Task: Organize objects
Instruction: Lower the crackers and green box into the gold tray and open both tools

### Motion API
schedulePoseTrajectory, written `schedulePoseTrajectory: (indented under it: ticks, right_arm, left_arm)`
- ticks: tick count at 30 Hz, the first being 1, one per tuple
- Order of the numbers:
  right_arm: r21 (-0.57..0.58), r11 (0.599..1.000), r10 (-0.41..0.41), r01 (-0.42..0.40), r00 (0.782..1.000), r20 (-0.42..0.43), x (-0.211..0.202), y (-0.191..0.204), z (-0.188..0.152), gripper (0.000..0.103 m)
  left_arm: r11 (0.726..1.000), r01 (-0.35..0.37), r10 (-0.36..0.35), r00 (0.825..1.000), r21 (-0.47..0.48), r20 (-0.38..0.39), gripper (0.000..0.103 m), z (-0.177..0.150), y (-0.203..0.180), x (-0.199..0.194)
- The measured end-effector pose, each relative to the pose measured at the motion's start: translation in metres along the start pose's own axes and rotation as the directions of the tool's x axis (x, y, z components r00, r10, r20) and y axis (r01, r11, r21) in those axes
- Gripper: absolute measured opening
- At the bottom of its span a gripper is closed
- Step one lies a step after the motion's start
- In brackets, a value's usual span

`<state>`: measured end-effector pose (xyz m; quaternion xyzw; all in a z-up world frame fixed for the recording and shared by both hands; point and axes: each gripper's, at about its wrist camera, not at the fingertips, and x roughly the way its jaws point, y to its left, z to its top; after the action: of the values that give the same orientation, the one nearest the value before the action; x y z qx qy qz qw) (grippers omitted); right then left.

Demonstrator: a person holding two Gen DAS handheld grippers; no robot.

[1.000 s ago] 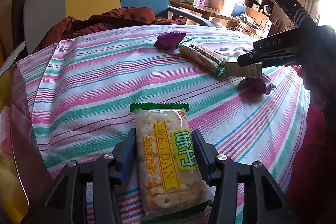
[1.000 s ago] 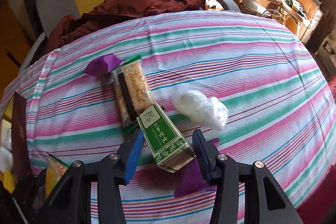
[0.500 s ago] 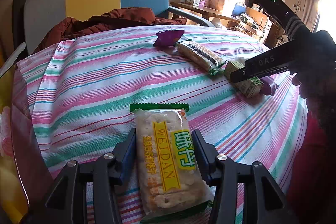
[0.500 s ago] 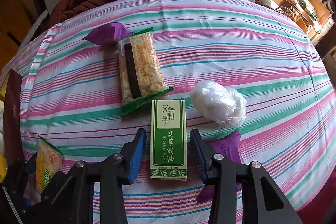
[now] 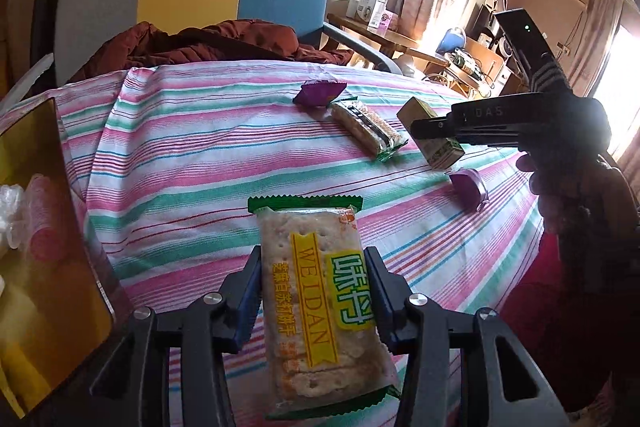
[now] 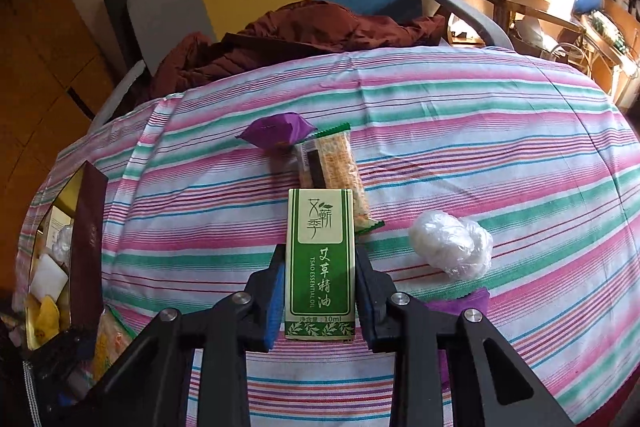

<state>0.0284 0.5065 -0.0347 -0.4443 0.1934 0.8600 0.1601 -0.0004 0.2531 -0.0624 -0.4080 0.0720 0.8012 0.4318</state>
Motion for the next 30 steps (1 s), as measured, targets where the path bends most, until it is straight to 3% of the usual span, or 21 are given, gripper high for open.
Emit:
schedulePoseTrajectory:
  ticks: [7,13,23,30]
  right_arm:
    - [-0.136,0.991,0.012,-0.016,1.000,-0.029,-0.006,0.042,-0.008,0.031]
    - [-0.248,0.962,0.113,-0.116,0.993,-0.026,-0.018,0.117,-0.021,0.031]
    - [-0.328,0.889,0.321,-0.319,0.946,-0.047,-0.023,0.237,-0.047,0.031]
    - [-0.352,0.870,0.334,-0.346,0.938,-0.097,-0.006,0.283,-0.067,0.031]
  left_arm:
    - [0.997,-0.033,0.037,0.998,-0.073,0.043,0.048,0.001,0.029,-0.046]
    - [0.973,-0.084,0.102,0.992,-0.214,0.071,0.048,0.001,0.080,-0.079]
    - [0.922,-0.134,0.193,0.973,-0.364,0.130,0.048,-0.004,0.157,-0.128]
    - [0.897,-0.129,0.208,0.967,-0.423,0.146,0.048,-0.004,0.190,-0.143]
